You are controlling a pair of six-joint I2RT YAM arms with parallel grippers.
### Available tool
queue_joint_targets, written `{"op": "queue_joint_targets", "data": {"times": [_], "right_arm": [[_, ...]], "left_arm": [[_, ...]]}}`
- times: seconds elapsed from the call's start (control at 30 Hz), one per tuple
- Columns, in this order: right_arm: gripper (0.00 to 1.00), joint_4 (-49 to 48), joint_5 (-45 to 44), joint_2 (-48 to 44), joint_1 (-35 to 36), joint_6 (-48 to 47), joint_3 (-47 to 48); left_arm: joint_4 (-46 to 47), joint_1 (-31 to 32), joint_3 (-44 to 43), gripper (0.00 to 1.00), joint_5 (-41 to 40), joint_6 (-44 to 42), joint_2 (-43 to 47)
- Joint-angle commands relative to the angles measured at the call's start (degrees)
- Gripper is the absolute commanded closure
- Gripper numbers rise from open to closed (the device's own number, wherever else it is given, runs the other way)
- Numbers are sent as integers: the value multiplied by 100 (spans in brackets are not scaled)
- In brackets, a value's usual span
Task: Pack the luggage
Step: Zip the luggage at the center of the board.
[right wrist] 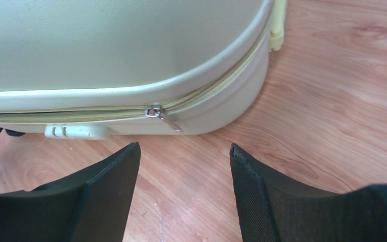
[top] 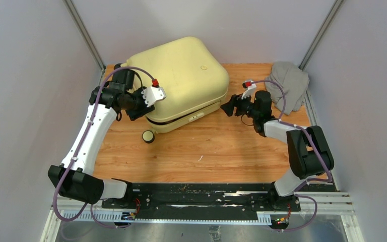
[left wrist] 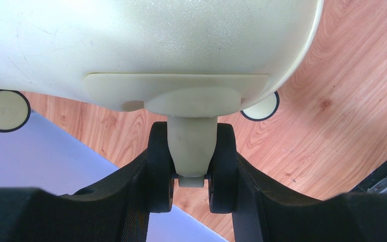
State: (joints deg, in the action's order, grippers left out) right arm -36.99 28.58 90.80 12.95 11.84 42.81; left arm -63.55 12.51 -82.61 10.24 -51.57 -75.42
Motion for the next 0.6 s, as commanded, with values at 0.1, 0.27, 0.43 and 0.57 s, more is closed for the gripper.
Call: {"op": "queue_joint_targets", "data": {"times": [0.1,0.27,0.43,0.57], "right_arm": [[31,-679,692,429,18,334,259],[41,-754,596,660,61,325,430],[63,-849,689,870,119,452,661],[77,-853,650,932,219,434,717]], "left_arm": [[321,102,-143,100,247,-79,260],[320,102,-174,100,224,-81,247],[320,102,-186,100,204,-79,216],[323,102,-188,100,173,-103,200]]}}
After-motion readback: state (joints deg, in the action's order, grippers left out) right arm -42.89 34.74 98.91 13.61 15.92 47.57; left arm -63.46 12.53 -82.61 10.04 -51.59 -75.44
